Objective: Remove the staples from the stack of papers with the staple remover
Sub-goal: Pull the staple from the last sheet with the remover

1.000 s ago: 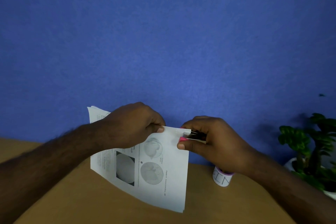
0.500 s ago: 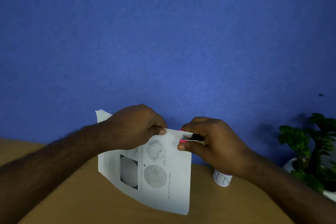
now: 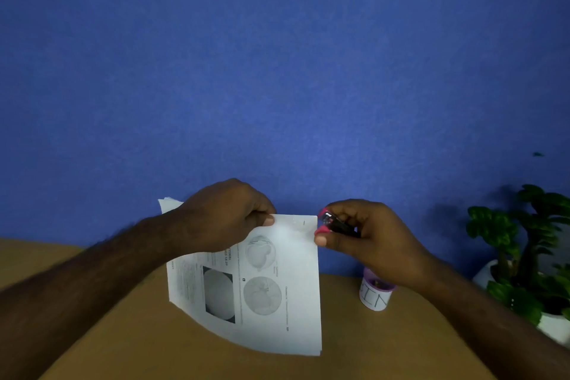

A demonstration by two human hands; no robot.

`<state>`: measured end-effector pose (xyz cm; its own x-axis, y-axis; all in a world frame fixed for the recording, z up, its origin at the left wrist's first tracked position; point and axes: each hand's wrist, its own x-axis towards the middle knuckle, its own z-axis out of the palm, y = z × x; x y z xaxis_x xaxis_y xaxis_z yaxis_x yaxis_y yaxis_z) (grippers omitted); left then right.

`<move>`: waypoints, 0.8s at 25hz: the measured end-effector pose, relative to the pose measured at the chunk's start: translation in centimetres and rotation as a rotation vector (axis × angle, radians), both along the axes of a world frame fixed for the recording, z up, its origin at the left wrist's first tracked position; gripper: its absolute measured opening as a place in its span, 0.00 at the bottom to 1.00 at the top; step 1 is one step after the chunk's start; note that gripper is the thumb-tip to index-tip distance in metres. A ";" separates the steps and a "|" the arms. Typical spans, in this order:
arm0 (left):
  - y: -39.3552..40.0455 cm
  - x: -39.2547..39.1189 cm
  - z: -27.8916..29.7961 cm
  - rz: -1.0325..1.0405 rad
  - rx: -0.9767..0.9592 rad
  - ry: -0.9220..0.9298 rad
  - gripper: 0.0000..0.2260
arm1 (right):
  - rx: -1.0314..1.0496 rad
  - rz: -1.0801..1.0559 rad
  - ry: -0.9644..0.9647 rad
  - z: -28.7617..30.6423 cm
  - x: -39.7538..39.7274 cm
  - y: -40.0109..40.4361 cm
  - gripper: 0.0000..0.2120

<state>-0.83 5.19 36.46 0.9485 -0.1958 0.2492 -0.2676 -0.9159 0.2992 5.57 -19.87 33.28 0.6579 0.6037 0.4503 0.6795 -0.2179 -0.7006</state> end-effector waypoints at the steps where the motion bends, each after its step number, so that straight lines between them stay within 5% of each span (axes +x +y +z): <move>1: 0.2 0.2 -0.3 0.004 -0.007 0.001 0.11 | 0.055 -0.026 0.046 -0.7 0.7 -0.5 0.17; 5: 0.5 0.8 -1.9 0.021 -0.040 -0.010 0.10 | 0.185 -0.266 0.189 -5.6 3.7 -2.2 0.12; 11: 1.2 1.9 -5.6 0.075 -0.163 -0.094 0.08 | 0.093 -0.690 0.384 -18.3 5.7 -4.9 0.09; 20: 0.1 1.0 -10.1 0.294 -0.604 -0.210 0.09 | -0.334 -1.089 0.707 -31.5 2.3 -10.0 0.13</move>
<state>0.21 5.27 26.40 0.8610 0.2914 0.4169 -0.1424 -0.6487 0.7476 7.88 -29.85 1.78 0.8993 -0.3596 -0.2490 -0.4320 -0.6412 -0.6342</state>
